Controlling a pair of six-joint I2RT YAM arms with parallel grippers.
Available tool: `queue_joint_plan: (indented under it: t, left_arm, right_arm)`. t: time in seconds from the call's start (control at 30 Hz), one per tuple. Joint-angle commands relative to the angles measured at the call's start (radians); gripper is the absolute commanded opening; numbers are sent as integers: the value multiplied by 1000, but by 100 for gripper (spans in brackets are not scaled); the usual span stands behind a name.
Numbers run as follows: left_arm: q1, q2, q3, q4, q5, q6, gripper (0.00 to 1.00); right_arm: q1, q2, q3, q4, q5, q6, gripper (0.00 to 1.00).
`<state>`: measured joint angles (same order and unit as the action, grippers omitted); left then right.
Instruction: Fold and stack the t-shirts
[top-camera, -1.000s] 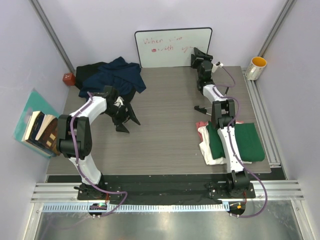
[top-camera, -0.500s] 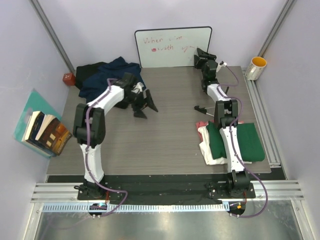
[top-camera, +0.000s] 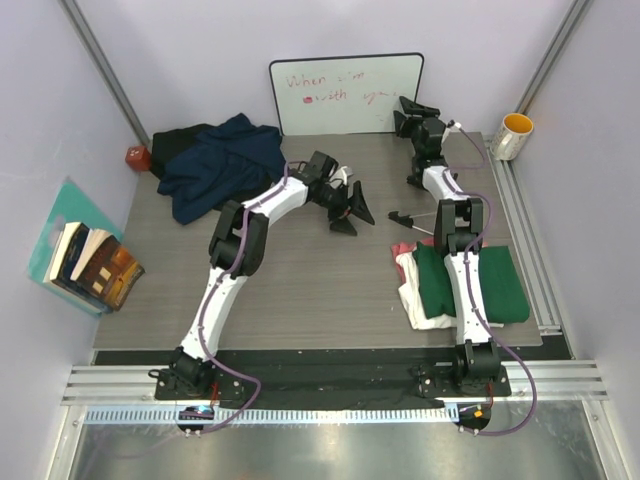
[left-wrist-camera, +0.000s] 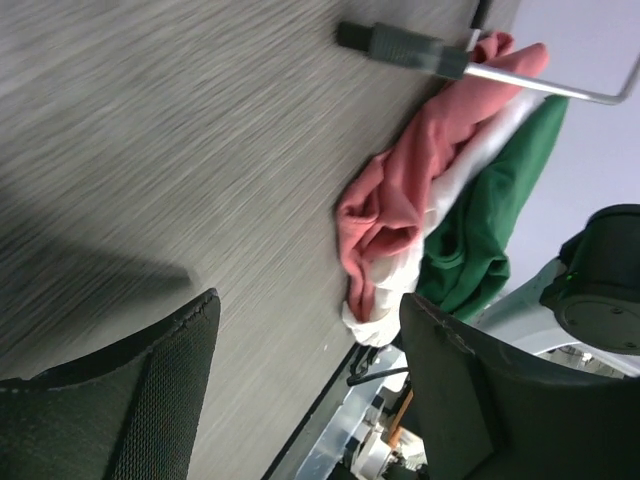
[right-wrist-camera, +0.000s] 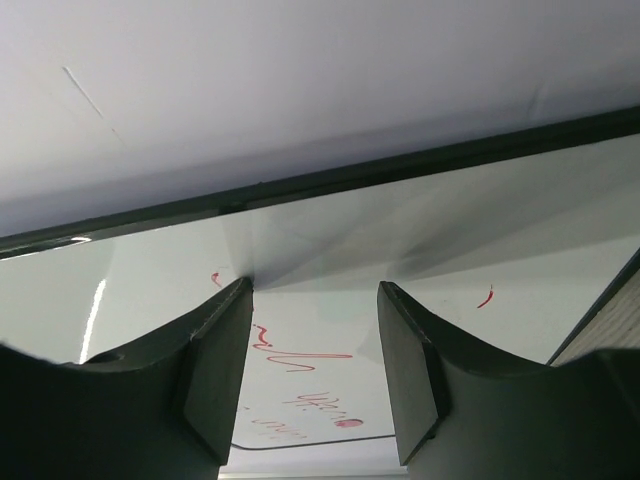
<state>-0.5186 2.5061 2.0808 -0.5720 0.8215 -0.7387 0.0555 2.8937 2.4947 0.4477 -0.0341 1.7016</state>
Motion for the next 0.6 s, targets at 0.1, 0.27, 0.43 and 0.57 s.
queue_joint_plan:
  t: [0.1,0.27,0.43,0.57]
  left_arm:
    - [-58,56,104,234,41,-148,74]
    - [-57,114,153,343,-27,-223,73]
    - [-58,186,194,489,-59,-344,74]
    - [-61,217,216,491,-87,-352,73]
  right_arm:
    - [14,-71,-5,63,-46,39,58]
    - [15,-85,-5,49,-53,39,58]
    - [14,-93,-5,46,-67,47,58]
    - [15,-93,-11,39,-75,50,58]
